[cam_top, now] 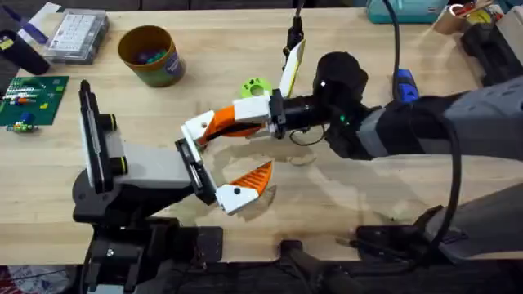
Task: Pick up the gripper from the table and insert it into the empty holder that is missing its gripper. Then pick up a screw, insert it into the mounting hole, and use the screwdriver to tighten it. Finally, clean up the table by picking up the vegetable and placing it into the bucket.
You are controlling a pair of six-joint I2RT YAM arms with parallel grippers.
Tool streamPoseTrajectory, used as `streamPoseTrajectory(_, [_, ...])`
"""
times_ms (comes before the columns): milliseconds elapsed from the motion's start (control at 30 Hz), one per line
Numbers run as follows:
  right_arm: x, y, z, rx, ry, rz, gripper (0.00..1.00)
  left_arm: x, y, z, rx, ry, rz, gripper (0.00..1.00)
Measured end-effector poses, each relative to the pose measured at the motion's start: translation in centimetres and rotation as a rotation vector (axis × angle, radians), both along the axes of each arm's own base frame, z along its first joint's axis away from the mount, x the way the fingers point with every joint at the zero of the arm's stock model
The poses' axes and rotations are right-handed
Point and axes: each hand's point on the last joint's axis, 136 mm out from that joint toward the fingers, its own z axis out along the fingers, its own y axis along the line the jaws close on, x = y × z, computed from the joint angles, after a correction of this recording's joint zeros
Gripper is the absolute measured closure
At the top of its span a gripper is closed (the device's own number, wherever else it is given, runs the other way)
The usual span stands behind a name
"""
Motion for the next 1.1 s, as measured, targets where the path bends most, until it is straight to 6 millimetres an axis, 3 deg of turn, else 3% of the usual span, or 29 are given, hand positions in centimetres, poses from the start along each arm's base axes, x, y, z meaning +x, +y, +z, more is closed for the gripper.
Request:
streamPoseTrajectory(233, [0.1, -0.6, 0.0, 0.002, 0.009, 0.017, 0.403, -0.4, -0.2, 0.0, 0.001, -0.004, -0.023, 0.011])
streamPoseTrajectory(700, [2.5, -3.1, 0.2, 0.008, 0.02, -0.025, 0.346, -1.3, -0.7, 0.0, 0.001, -0.004, -0.083, 0.011])
streamPoseTrajectory(1000, [2.4, -4.6, 0.4, 0.017, 0.033, 0.029, 0.234, -1.3, -0.7, 0.0, 0.001, -0.004, -0.085, 0.011])
streamPoseTrajectory(1033, [2.5, -4.8, 0.3, 0.017, 0.034, 0.026, 0.205, -1.3, -0.7, 0.0, 0.001, -0.004, -0.085, 0.011])
streamPoseTrajectory(1100, [3.0, -5.4, 0.2, 0.015, 0.033, 0.013, 0.05, -1.3, -0.7, 0.0, 0.001, -0.004, -0.085, 0.011])
